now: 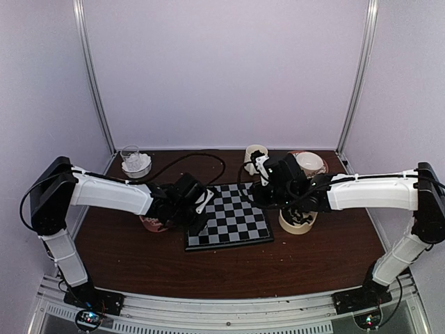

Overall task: Set up the chess pieces on the board
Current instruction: Pick up the bishop from the chessboard, then place the bishop on c1.

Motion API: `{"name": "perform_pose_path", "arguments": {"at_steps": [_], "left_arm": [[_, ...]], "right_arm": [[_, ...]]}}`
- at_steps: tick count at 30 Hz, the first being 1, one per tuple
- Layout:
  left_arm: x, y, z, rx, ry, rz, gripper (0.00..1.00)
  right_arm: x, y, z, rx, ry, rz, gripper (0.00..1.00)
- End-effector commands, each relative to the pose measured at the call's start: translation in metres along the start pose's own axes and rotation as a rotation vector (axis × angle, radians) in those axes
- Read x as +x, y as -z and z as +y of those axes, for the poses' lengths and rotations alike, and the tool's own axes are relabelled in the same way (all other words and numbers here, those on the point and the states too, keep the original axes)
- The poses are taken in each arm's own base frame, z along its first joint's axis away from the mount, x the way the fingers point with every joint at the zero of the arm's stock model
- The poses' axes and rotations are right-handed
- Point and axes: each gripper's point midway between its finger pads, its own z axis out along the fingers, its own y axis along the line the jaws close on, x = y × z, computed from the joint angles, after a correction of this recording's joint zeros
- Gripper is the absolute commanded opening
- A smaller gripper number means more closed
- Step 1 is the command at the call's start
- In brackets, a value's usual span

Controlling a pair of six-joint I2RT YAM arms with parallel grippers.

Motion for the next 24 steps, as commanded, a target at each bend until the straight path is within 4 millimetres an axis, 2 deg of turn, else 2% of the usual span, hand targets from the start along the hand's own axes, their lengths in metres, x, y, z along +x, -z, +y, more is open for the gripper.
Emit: {"name": "perform_pose_path", "arguments": {"at_steps": [1, 5, 11, 14, 19, 22, 24], "left_arm": [[-0.018, 0.021, 0.008, -0.037, 0.013, -0.086, 0.02], [-0.024, 0.040, 0.023, -0.086, 0.033, -0.135, 0.02], [-0.023, 0.053, 0.055, -0.111, 0.118, -0.180, 0.02], [-0.030, 0.053, 0.073, -0.097, 0.198, -0.205, 0.02], [-0.054, 0.047, 0.104, -0.074, 0.345, -0.240, 0.01], [-0.063, 0.042, 0.117, -0.098, 0.353, -0.271, 0.01], [-0.062, 0.034, 0.119, -0.112, 0.329, -0.260, 0.01]], "right_arm": [[-0.001, 0.000, -0.003, 0.005, -0.008, -0.001, 0.24], [-0.001, 0.000, -0.004, 0.006, -0.009, -0.002, 0.24], [-0.002, 0.001, -0.005, 0.007, -0.011, -0.007, 0.24], [-0.003, 0.002, -0.005, 0.005, -0.013, -0.016, 0.23], [-0.003, 0.003, -0.005, 0.002, -0.019, -0.027, 0.23], [-0.002, 0.002, -0.004, -0.005, -0.021, -0.022, 0.23], [-0.001, 0.001, -0.003, -0.010, -0.023, -0.021, 0.23]]}}
